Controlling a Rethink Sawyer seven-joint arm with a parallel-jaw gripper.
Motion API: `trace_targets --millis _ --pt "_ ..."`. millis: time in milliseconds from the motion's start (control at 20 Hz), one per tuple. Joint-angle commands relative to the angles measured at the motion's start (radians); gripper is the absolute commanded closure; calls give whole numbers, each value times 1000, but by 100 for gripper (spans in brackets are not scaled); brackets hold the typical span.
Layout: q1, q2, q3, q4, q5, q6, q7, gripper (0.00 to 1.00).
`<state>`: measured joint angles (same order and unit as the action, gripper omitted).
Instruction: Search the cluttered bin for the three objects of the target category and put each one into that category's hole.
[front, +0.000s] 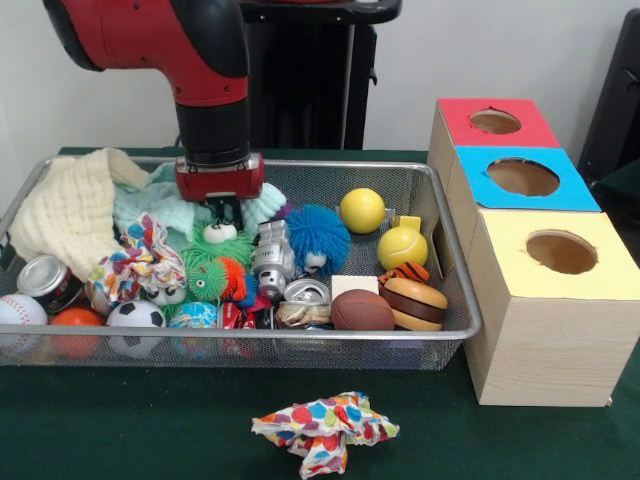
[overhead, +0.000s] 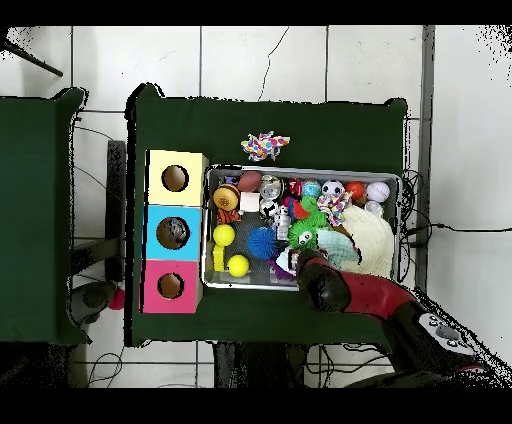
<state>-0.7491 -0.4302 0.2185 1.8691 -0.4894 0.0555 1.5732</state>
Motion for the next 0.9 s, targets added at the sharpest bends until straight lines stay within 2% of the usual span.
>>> trace_targets --millis 50,200,350,400,450,700,900 --pt "-89 179 197 95 80 6 181 100" --pt "-169 245 280 116 113 -28 201 100" --pt "-200 275 319 122 108 -76 201 100" --pt "-190 271 313 121 97 -115 208 100" --pt "-185 268 310 118 88 -126 197 0" --pt "-167 265 295 104 36 -220 182 0" --pt "-166 265 289 106 45 -242 183 0"
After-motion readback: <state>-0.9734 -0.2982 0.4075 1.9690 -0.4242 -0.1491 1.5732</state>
